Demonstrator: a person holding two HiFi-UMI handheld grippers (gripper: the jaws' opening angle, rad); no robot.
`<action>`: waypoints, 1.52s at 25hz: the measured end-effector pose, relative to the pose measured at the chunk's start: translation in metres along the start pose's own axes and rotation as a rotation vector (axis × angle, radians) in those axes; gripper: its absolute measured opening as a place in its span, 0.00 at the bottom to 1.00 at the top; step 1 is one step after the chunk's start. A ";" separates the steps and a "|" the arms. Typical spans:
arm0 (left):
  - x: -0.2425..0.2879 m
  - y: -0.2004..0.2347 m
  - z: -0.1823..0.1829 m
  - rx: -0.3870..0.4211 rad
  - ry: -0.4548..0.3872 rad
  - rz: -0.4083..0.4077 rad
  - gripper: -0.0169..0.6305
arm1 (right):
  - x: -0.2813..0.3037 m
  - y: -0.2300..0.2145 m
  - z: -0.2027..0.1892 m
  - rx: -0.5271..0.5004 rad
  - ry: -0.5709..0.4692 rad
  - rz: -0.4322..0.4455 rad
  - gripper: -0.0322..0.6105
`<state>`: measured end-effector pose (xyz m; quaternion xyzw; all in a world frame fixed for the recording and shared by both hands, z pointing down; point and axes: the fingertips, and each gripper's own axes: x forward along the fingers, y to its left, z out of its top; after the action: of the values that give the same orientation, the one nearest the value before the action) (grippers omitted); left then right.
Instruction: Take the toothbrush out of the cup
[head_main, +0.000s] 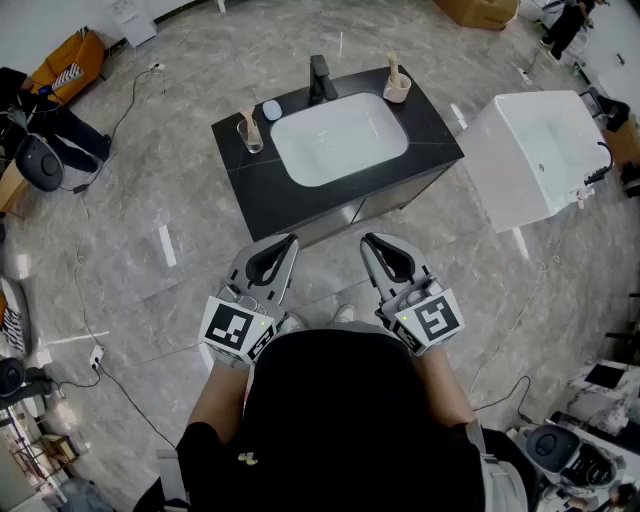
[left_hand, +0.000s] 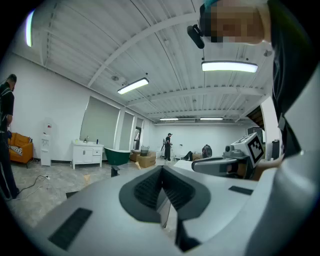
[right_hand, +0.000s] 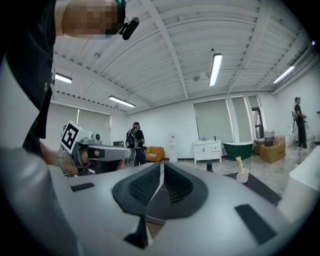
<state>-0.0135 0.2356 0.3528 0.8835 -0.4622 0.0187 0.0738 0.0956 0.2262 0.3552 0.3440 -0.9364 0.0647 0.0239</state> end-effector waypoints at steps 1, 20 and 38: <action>0.003 0.000 -0.001 -0.014 -0.001 0.000 0.06 | -0.001 -0.004 -0.001 -0.009 -0.002 -0.006 0.12; 0.049 -0.042 -0.022 -0.075 0.040 0.104 0.06 | -0.051 -0.072 -0.017 0.074 -0.056 0.043 0.12; 0.102 0.073 -0.022 -0.093 0.065 0.126 0.06 | 0.047 -0.119 -0.008 0.095 -0.009 -0.006 0.12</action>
<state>-0.0145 0.1151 0.3935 0.8472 -0.5146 0.0306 0.1285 0.1368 0.1071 0.3800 0.3478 -0.9314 0.1073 0.0039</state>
